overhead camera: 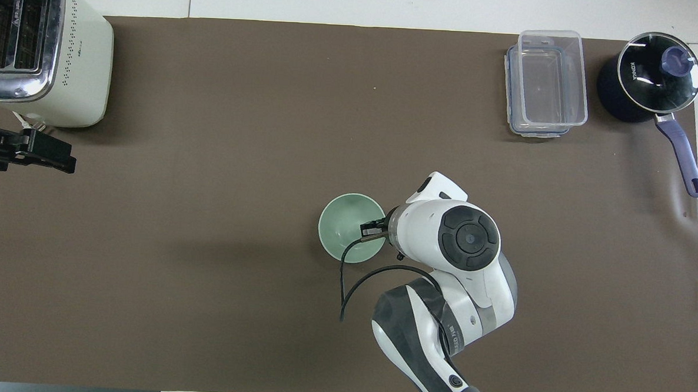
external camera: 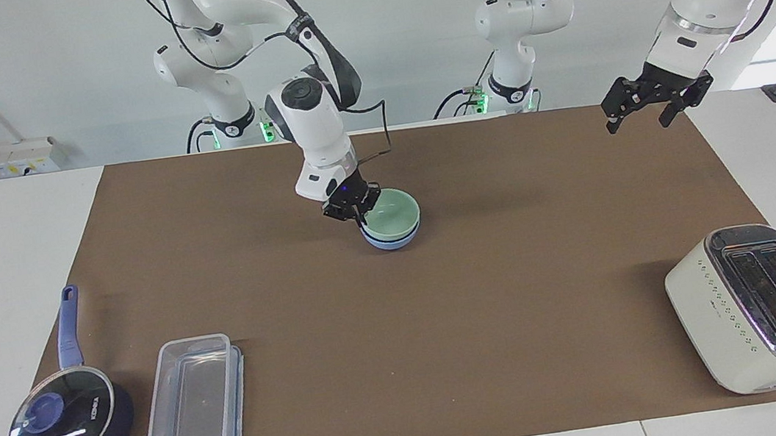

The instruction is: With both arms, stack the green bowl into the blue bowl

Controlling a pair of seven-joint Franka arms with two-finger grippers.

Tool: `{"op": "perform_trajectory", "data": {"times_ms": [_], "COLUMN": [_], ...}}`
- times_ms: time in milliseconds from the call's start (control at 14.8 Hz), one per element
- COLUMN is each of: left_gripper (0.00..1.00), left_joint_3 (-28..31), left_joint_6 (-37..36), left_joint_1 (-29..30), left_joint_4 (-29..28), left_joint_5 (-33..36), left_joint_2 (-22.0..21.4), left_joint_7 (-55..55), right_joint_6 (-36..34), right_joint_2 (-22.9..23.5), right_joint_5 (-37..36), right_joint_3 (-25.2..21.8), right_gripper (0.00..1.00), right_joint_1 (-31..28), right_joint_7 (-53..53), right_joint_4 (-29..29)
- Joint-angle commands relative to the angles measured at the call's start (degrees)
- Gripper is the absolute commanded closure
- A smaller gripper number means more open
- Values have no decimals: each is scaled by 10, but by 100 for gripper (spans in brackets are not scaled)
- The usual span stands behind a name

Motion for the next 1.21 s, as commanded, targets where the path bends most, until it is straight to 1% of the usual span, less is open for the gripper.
{"op": "perform_trajectory", "data": {"times_ms": [0, 67, 135, 405, 540, 675, 810, 945, 1147], "left_gripper": [0, 0, 0, 0, 0, 0, 0, 0, 0], "left_joint_3": [-2, -2, -2, -2, -2, -3, -3, -3, -3], "left_joint_6": [-27, -28, -24, -7, -7, -7, -7, -7, -7], "left_joint_1": [-3, -3, -3, -1, 2, 3, 3, 2, 0], "left_joint_4": [-1, -1, -1, -2, -6, -8, -15, -15, -15], "left_joint_5": [13, 13, 12, 12, 12, 12, 12, 12, 12], "left_joint_2": [-5, -5, -5, -6, -11, -12, -15, -17, -19], "left_joint_7": [-2, -2, -2, -4, -4, -3, -4, -4, -2], "right_joint_6": [-1, -9, -29, -101, -131, -151, -173, -199, -273], "right_joint_2": [-26, -39, -56, -112, -129, -132, -130, -130, -113], "right_joint_5": [11, 11, 11, 11, 4, -8, -53, -86, -88], "right_joint_3": [-1, -1, -1, -3, -3, -5, -3, -3, -2], "right_gripper": [8, 3, 0, 0, 0, 0, 0, 0, 0], "right_joint_1": [-19, -37, -51, -131, -180, -220, -257, -278, -293], "right_joint_7": [-20, -21, -21, -23, -23, -24, -25, -26, -26], "right_joint_4": [3, 3, 3, 4, 6, 15, 32, 53, 121]}}
